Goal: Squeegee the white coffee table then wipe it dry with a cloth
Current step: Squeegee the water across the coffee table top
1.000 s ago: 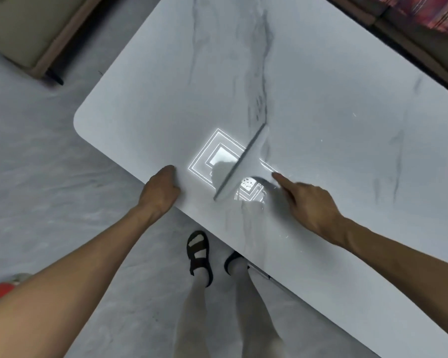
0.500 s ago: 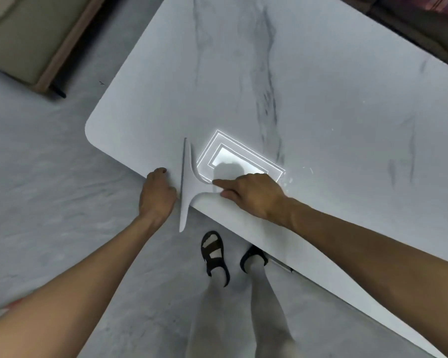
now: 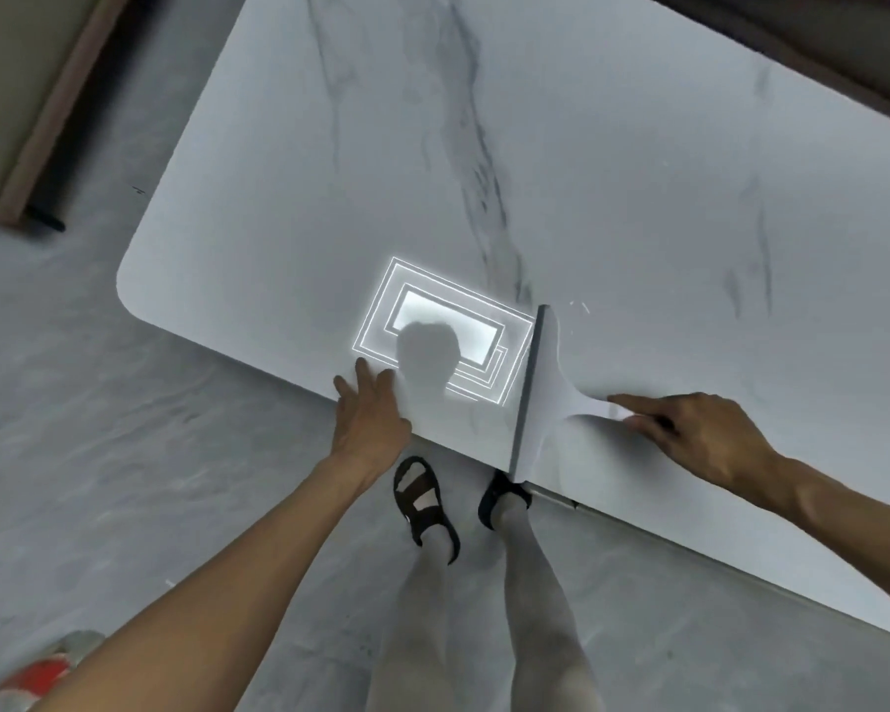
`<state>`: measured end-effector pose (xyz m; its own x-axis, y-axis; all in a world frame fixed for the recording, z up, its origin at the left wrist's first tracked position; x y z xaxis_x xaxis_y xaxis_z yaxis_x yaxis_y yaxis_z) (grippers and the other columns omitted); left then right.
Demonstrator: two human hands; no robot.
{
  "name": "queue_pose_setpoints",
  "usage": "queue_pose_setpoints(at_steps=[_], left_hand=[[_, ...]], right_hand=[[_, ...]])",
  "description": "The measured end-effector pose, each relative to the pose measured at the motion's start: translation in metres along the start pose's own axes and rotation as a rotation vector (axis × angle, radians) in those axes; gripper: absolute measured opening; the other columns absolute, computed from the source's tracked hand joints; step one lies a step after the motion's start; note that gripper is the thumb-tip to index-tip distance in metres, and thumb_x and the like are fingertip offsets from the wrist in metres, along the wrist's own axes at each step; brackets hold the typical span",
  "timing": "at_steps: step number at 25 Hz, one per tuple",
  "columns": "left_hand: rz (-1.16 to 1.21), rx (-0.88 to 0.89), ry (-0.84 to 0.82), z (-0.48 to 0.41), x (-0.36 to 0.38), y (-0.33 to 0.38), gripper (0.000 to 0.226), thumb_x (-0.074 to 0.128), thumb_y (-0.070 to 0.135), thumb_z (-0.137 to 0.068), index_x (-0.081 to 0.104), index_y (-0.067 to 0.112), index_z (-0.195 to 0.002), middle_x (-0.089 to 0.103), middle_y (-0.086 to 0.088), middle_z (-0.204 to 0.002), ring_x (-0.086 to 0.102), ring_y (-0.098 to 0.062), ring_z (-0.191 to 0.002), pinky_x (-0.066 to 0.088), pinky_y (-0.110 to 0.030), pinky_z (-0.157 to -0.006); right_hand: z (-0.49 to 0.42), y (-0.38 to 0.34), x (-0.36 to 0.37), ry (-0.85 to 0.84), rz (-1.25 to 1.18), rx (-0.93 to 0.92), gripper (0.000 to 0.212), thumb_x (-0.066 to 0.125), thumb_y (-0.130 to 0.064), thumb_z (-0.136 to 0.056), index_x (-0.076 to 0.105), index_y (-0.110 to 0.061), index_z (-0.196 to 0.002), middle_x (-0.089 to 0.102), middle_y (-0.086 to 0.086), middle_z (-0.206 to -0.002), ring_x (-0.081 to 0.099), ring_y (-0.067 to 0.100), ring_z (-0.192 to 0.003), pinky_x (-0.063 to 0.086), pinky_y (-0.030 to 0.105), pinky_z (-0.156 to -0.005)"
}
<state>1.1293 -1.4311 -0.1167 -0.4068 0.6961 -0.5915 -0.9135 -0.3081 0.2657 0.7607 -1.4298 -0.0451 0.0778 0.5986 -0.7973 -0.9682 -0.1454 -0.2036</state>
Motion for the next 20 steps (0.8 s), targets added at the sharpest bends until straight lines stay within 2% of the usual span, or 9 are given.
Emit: queue_pose_setpoints(at_steps=[2,5,9,11,15,17,20], left_hand=[[-0.019,-0.021,0.041,0.002,0.004,0.006,0.059,0.049,0.01,-0.088,0.03,0.012,-0.143,0.007,-0.014,-0.158,0.013,-0.046,-0.141,0.028,-0.05,-0.114],[0.035,0.006,0.226,0.009,0.007,0.017,0.046,0.051,0.003,-0.082,0.044,0.007,-0.127,0.029,-0.014,-0.143,0.038,-0.035,-0.122,0.037,-0.045,-0.107],[0.077,0.112,0.262,0.022,0.022,0.037,0.052,0.053,-0.001,-0.081,0.041,0.005,-0.132,0.036,-0.012,-0.135,0.042,-0.031,-0.121,0.039,-0.042,-0.105],[0.071,0.123,0.235,0.028,0.034,0.051,0.056,0.053,0.002,-0.083,0.037,0.004,-0.136,0.036,-0.013,-0.139,0.039,-0.031,-0.127,0.035,-0.043,-0.109],[-0.081,0.122,0.181,0.037,0.065,0.088,0.062,0.049,0.003,-0.087,0.025,0.001,-0.144,0.02,-0.018,-0.155,0.024,-0.035,-0.142,0.024,-0.041,-0.117],[-0.14,0.143,0.159,0.04,0.082,0.114,0.058,0.047,0.002,-0.085,0.03,-0.002,-0.14,0.027,-0.023,-0.15,0.031,-0.038,-0.137,0.03,-0.041,-0.113],[-0.171,0.156,0.1,0.042,0.102,0.153,0.053,0.047,0.001,-0.08,0.039,-0.002,-0.133,0.034,-0.026,-0.142,0.038,-0.042,-0.126,0.037,-0.045,-0.106]], right_hand=[[0.023,0.021,-0.002,0.035,0.011,0.045,0.042,0.021,-0.064,-0.092,0.038,-0.065,-0.131,0.071,-0.015,-0.091,0.066,0.02,-0.085,0.044,0.031,-0.063],[0.024,0.005,0.012,0.03,-0.038,-0.058,0.041,0.028,-0.053,-0.096,0.043,-0.055,-0.134,0.067,-0.013,-0.09,0.064,0.02,-0.085,0.038,0.027,-0.064],[-0.009,-0.065,0.051,-0.053,-0.029,-0.289,0.039,0.035,-0.042,-0.101,0.043,-0.047,-0.139,0.065,-0.003,-0.098,0.062,0.022,-0.089,0.041,0.03,-0.067],[-0.012,-0.07,0.065,-0.057,-0.008,-0.302,0.039,0.034,-0.041,-0.102,0.041,-0.047,-0.14,0.065,0.0,-0.098,0.061,0.023,-0.089,0.038,0.03,-0.064],[0.018,-0.002,0.068,-0.089,-0.09,-0.148,0.038,0.035,-0.041,-0.101,0.041,-0.052,-0.137,0.066,-0.003,-0.101,0.061,0.022,-0.097,0.035,0.029,-0.067],[0.044,0.045,0.063,-0.107,-0.104,-0.063,0.037,0.036,-0.04,-0.101,0.043,-0.052,-0.136,0.067,-0.004,-0.103,0.061,0.021,-0.099,0.032,0.028,-0.068],[0.077,0.118,0.048,-0.079,-0.1,0.067,0.036,0.039,-0.04,-0.1,0.049,-0.05,-0.133,0.067,-0.008,-0.119,0.061,0.021,-0.107,0.033,0.027,-0.072]])
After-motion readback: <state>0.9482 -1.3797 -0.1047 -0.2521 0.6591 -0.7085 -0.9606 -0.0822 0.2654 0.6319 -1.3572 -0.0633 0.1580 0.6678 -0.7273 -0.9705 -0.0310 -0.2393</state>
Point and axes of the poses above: each hand's wrist, its own z-axis away from the middle knuckle, its own x-axis out of the palm, y = z × x, the point moved 2 cm from there along -z, towards the middle knuckle
